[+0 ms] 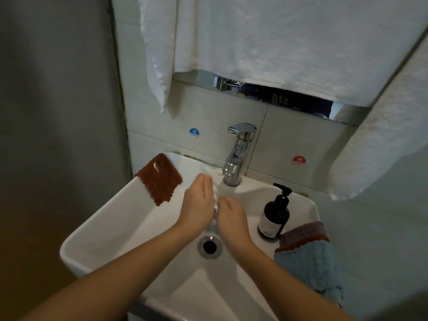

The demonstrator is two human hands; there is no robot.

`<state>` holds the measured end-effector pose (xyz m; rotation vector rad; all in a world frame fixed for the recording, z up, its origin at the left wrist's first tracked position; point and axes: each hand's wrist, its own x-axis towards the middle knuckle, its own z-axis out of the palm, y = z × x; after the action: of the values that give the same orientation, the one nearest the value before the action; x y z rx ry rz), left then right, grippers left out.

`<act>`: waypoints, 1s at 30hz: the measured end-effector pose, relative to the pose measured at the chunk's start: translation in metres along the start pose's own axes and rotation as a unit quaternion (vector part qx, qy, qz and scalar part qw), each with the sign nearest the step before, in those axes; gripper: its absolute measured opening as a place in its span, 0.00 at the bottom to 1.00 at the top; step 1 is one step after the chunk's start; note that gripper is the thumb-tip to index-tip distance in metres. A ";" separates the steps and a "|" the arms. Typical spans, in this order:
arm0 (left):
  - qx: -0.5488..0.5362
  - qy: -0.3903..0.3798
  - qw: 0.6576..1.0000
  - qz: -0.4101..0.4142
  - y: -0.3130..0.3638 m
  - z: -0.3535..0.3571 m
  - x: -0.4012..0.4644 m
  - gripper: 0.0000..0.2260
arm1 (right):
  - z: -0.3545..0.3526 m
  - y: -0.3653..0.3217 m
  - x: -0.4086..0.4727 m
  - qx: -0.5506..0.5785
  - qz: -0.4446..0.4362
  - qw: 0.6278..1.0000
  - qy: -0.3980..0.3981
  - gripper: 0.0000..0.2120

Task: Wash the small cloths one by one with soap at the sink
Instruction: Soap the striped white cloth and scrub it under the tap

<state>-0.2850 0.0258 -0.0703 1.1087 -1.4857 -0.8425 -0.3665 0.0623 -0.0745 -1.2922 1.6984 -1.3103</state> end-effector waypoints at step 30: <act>0.041 -0.061 0.996 0.054 0.011 0.005 -0.005 0.13 | -0.009 -0.002 0.000 -0.020 0.077 0.997 -0.016 0.17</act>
<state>-0.2925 0.0342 -0.0624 1.0424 -1.6785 -0.7914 -0.3739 0.0653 -0.0703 -1.1729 1.7728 -1.1646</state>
